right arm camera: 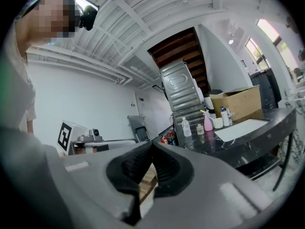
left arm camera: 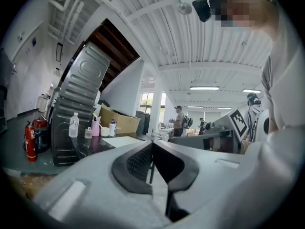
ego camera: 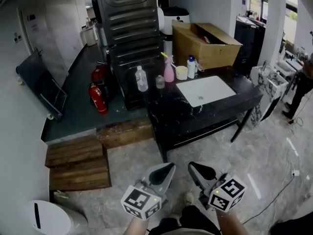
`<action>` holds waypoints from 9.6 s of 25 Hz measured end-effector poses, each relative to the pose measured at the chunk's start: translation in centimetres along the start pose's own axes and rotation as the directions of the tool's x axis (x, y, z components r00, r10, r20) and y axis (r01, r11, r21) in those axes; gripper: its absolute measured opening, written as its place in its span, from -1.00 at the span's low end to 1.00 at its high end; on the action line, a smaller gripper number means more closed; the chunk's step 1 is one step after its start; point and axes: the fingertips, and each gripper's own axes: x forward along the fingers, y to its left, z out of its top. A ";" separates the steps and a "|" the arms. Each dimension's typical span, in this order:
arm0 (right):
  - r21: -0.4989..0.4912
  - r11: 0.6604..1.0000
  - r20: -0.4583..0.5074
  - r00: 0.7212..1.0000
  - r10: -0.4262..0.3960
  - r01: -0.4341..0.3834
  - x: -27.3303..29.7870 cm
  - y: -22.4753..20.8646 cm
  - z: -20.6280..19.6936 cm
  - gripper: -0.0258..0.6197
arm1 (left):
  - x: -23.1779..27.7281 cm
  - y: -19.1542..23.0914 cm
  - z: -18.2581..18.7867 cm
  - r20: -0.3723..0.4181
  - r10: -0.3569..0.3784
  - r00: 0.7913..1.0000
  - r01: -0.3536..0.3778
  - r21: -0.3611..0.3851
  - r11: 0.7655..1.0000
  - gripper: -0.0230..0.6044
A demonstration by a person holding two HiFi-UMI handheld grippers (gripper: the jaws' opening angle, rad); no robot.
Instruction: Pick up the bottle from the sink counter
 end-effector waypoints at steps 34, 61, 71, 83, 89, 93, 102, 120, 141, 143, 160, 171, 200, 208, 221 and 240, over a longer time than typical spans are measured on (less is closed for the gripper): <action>-0.102 0.983 -0.052 0.987 0.151 -0.155 11.4 -26.3 7.0 -0.91 | 29.1 12.2 0.7 -0.020 0.140 0.990 -0.141 -0.040 0.989 -0.91; -0.076 0.965 -0.118 0.963 0.243 -0.252 27.1 -34.6 8.6 -0.91 | 35.1 29.1 2.4 -0.002 0.287 0.958 -0.286 -0.089 0.954 -0.91; -0.074 0.967 -0.107 0.966 0.233 -0.242 34.5 -37.4 10.0 -0.91 | 37.7 36.6 2.3 -0.021 0.271 0.962 -0.271 -0.110 0.956 -0.91; -0.068 0.975 -0.123 0.971 0.204 -0.213 39.6 -38.9 9.5 -0.91 | 38.7 41.5 1.3 -0.055 0.237 0.970 -0.243 -0.138 0.960 -0.91; -0.060 0.974 -0.141 0.968 0.208 -0.218 40.9 -38.9 9.2 -0.91 | 38.7 42.4 0.7 -0.072 0.228 0.971 -0.237 -0.150 0.960 -0.91; -0.059 0.972 -0.146 0.965 0.218 -0.229 41.4 -39.2 9.1 -0.91 | 38.5 43.2 0.2 -0.083 0.248 0.965 -0.259 -0.162 0.952 -0.91; -0.042 0.960 -0.183 0.946 0.266 -0.277 43.1 -40.3 9.0 -0.91 | 38.4 44.8 -0.5 -0.109 0.316 0.942 -0.331 -0.177 0.927 -0.91; 0.005 0.940 -0.223 0.916 0.333 -0.341 45.9 -45.5 7.9 -0.91 | 41.6 50.0 -2.3 -0.190 0.437 0.879 -0.462 -0.118 0.879 -0.91; 0.055 0.919 -0.233 0.890 0.391 -0.390 47.3 -49.3 6.9 -0.91 | 45.3 54.2 -5.5 -0.281 0.520 0.807 -0.562 -0.090 0.822 -0.35; 0.060 0.919 -0.238 0.888 0.393 -0.390 47.3 -49.6 6.7 -0.91 | 45.6 54.6 -5.9 -0.287 0.527 0.800 -0.570 -0.089 0.817 -0.20; 0.086 0.922 -0.249 0.888 0.387 -0.377 47.4 -51.8 5.8 -0.91 | 48.2 57.7 -8.6 -0.366 0.524 0.769 -0.584 -0.069 0.809 0.20; 0.105 0.922 -0.269 0.882 0.387 -0.373 47.3 -52.6 5.0 -0.91 | 49.7 58.6 -9.3 -0.388 0.509 0.769 -0.568 -0.048 0.822 0.22; 0.111 0.939 -0.285 0.894 0.345 -0.327 46.8 -54.2 4.3 -0.91 | 51.9 59.9 -10.7 -0.430 0.479 0.765 -0.512 0.044 0.858 0.23; 0.102 0.942 -0.301 0.892 0.336 -0.320 46.4 -54.1 3.8 -0.91 | 51.8 59.7 -10.5 -0.413 0.475 0.777 -0.506 0.039 0.862 0.22; 0.060 0.944 -0.296 0.898 0.327 -0.324 45.8 -52.9 4.3 -0.91 | 50.3 57.6 -8.7 -0.338 0.448 0.828 -0.485 -0.029 0.874 0.21; -0.056 0.964 -0.191 0.950 0.247 -0.261 43.8 -49.0 9.1 -0.91 | 46.9 51.0 -1.5 -0.162 0.394 0.905 -0.407 -0.056 0.912 0.21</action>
